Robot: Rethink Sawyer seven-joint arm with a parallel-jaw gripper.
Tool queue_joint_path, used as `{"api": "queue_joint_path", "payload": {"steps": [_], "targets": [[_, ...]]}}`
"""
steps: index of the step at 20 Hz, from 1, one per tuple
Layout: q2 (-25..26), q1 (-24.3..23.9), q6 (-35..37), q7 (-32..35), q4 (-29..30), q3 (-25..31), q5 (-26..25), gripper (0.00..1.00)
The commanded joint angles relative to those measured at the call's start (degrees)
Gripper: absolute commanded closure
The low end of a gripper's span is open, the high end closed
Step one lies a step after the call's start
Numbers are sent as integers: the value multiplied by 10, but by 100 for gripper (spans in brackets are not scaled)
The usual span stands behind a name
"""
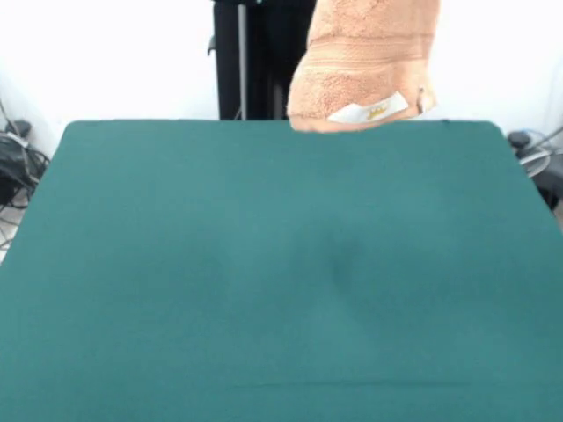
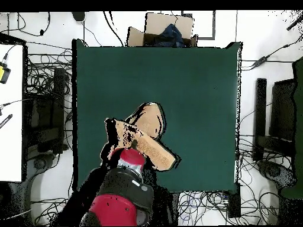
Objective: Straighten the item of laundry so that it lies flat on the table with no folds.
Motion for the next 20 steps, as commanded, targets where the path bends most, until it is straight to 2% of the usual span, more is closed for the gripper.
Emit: {"api": "queue_joint_path", "payload": {"steps": [1,8,20], "targets": [[-31,-13,52,352,-39,67,-198,100],[-20,14,67,351,-60,45,-211,100],[1,53,-7,423,-21,17,-286,100]]}}
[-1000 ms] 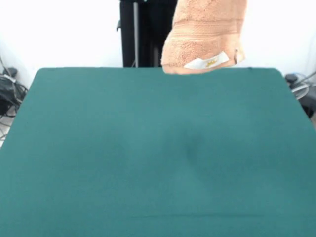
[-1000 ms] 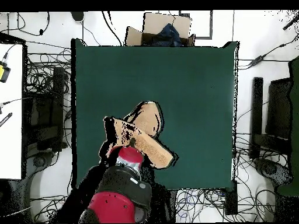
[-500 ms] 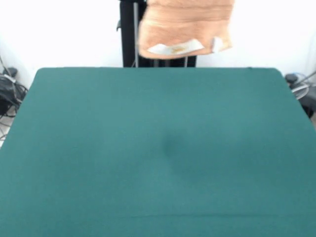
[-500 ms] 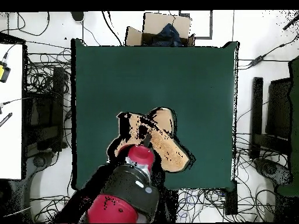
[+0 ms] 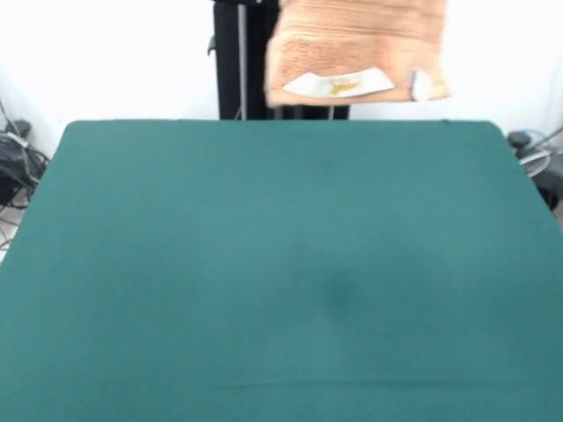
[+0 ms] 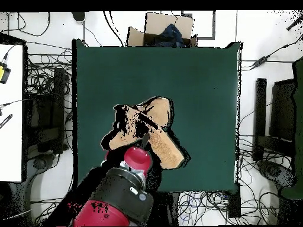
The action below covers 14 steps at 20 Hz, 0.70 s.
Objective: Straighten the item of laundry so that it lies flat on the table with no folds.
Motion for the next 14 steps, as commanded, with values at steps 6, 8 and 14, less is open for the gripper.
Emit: {"api": "queue_joint_path", "payload": {"steps": [6,8,14], "targets": [[32,35,-23,205,51,-10,-90,100],[36,38,-29,217,54,-13,-101,100],[47,47,-44,235,55,-23,-118,100]]}}
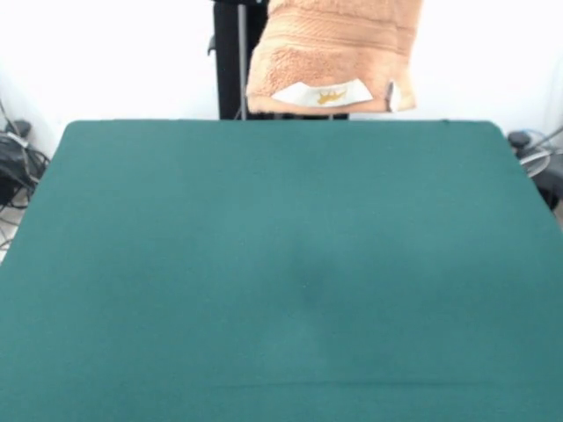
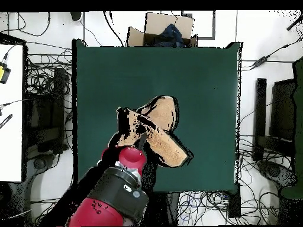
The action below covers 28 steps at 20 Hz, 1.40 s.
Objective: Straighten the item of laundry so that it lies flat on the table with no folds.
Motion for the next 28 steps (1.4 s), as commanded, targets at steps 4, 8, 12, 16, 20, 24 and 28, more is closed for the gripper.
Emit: {"api": "queue_joint_path", "payload": {"steps": [4,8,12,16,20,24,28], "targets": [[40,19,-44,225,54,-25,-60,100],[47,25,-32,221,49,-26,-72,100],[51,32,-22,235,45,-24,-93,100],[59,40,-17,263,44,-23,-122,100],[69,49,-17,288,40,-24,-145,100],[83,58,-17,321,38,-24,-173,100],[97,67,-30,351,37,-30,-201,100]]}}
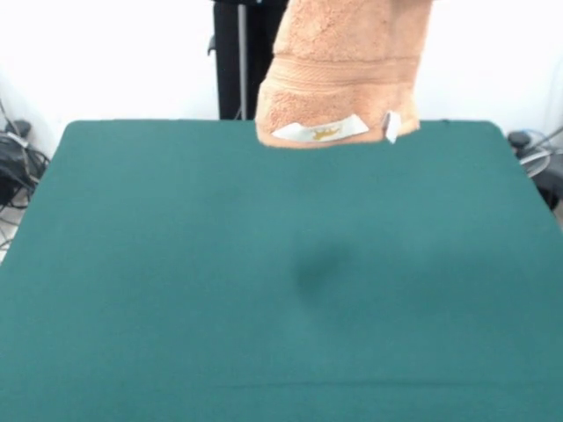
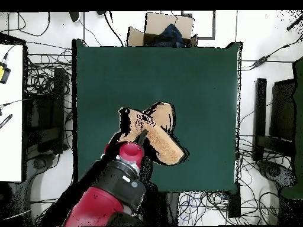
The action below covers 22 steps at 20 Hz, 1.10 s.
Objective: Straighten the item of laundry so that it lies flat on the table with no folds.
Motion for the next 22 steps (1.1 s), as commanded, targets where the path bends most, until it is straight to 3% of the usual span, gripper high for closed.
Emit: {"api": "queue_joint_path", "payload": {"steps": [1,4,12,22], "targets": [[49,23,-19,249,36,-26,-91,100],[63,39,-30,312,38,-29,-150,100],[87,70,-62,411,37,-48,-236,100],[118,99,-26,481,34,-48,-346,100]]}}
